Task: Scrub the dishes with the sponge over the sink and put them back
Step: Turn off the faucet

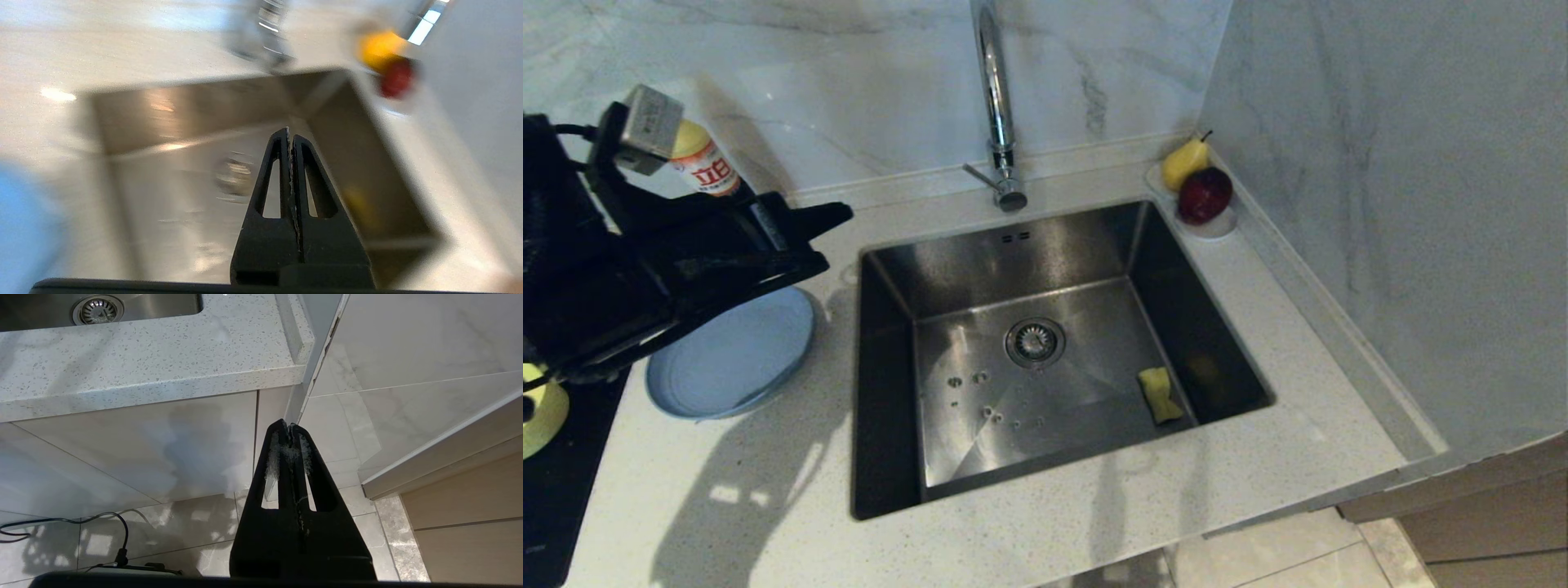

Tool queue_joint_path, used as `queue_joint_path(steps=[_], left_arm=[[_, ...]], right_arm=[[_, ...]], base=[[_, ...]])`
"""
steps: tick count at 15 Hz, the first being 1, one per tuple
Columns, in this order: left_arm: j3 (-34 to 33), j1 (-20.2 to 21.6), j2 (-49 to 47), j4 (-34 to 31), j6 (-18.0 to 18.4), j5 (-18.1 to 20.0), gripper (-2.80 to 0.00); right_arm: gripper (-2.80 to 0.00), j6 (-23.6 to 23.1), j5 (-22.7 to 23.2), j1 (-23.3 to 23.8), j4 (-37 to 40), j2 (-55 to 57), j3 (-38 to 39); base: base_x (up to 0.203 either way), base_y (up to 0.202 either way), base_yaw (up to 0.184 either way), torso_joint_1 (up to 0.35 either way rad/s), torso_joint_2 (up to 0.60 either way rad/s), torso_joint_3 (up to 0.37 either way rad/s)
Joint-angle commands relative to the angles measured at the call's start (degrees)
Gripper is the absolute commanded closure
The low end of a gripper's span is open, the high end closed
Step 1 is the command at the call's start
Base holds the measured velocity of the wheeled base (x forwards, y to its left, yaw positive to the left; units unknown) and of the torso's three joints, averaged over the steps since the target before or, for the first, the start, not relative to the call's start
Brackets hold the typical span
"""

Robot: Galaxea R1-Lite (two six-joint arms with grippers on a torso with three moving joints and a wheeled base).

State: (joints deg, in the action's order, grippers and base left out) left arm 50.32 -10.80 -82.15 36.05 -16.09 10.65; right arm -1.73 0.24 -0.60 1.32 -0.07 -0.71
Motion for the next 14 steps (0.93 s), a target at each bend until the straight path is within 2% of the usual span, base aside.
queue_joint_path(steps=[1, 2, 4, 6, 7, 9, 11, 12, 14], left_arm=[[-3.9, -0.1, 10.5, -2.8, 1.6, -8.8, 0.00], [-5.0, -0.1, 13.9, -6.8, 2.2, -13.6, 0.00], [-6.2, -0.1, 18.7, -17.8, 2.8, -26.2, 0.00], [-7.2, -0.1, 22.6, -22.9, 3.2, -38.8, 0.00], [-7.9, -0.1, 25.4, -23.6, 4.0, -41.4, 0.00], [-9.7, 0.5, 31.3, -24.5, 7.9, -45.5, 0.00], [-14.8, 1.6, 34.3, -24.8, 10.9, -54.6, 0.00], [-16.3, 1.9, 35.2, -25.1, 11.5, -57.3, 0.00], [-16.0, 4.3, 34.4, -25.8, 11.4, -58.4, 0.00]], right_arm=[[0.00, 0.0, 0.0, 0.1, 0.0, -0.1, 0.0], [0.00, 0.0, 0.0, 0.0, 0.0, -0.1, 0.0], [0.00, 0.0, 0.0, 0.0, 0.0, -0.1, 0.0], [0.00, 0.0, 0.0, 0.0, 0.0, -0.1, 0.0], [0.00, 0.0, 0.0, 0.0, 0.0, -0.1, 0.0], [0.00, 0.0, 0.0, 0.0, 0.0, -0.1, 0.0], [0.00, 0.0, 0.0, 0.0, 0.1, -0.1, 0.0], [0.00, 0.0, 0.0, 0.0, 0.0, -0.1, 0.0], [0.00, 0.0, 0.0, 0.0, 0.0, -0.1, 0.0]], base=[[0.000, 0.000, 0.000, 0.000, 0.00, 0.000], [0.000, 0.000, 0.000, 0.000, 0.00, 0.000], [0.000, 0.000, 0.000, 0.000, 0.00, 0.000], [0.000, 0.000, 0.000, 0.000, 0.00, 0.000], [0.000, 0.000, 0.000, 0.000, 0.00, 0.000], [0.000, 0.000, 0.000, 0.000, 0.00, 0.000], [0.000, 0.000, 0.000, 0.000, 0.00, 0.000], [0.000, 0.000, 0.000, 0.000, 0.00, 0.000], [0.000, 0.000, 0.000, 0.000, 0.00, 0.000]])
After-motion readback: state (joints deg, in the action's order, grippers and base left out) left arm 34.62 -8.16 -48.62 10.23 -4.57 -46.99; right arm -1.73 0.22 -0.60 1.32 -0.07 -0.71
